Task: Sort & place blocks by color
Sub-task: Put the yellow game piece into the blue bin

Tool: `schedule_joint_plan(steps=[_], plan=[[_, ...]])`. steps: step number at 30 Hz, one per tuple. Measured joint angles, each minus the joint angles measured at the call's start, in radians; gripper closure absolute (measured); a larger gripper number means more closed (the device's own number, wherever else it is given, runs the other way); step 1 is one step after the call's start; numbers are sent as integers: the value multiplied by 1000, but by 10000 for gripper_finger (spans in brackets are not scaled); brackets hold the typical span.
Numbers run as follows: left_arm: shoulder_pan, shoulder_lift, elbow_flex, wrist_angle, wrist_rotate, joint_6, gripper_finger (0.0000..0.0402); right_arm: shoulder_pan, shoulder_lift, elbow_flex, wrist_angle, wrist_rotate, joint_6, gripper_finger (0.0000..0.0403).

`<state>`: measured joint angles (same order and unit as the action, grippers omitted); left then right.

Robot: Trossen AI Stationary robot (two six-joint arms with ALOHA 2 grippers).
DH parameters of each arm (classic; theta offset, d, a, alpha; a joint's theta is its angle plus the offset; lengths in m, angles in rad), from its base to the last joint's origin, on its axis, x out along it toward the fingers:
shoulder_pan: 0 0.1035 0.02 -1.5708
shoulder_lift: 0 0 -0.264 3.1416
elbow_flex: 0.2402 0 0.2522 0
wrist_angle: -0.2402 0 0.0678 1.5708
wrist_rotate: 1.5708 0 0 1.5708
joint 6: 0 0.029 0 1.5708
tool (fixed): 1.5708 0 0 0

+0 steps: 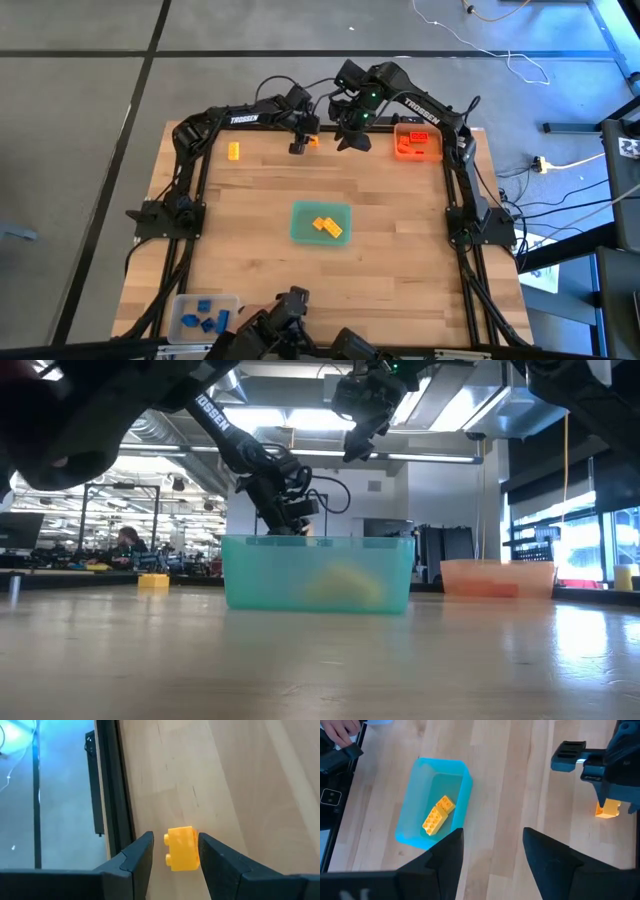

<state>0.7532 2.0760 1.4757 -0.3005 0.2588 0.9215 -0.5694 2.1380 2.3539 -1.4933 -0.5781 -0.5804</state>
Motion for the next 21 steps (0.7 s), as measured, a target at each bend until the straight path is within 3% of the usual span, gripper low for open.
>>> schedule_joint_plan(steps=[10, 17, 21], plan=[[15, 23, -1, -26, 50, -4, 253, 0, 0, 0, 9, 0, 0, 198], [12, 65, 0, -8, 30, 5, 253, 0, 0, 0, 11, 0, 4, 198], [6, 65, 0, -1, 11, 28, 276, 0, 0, 0, 11, 0, 4, 198]])
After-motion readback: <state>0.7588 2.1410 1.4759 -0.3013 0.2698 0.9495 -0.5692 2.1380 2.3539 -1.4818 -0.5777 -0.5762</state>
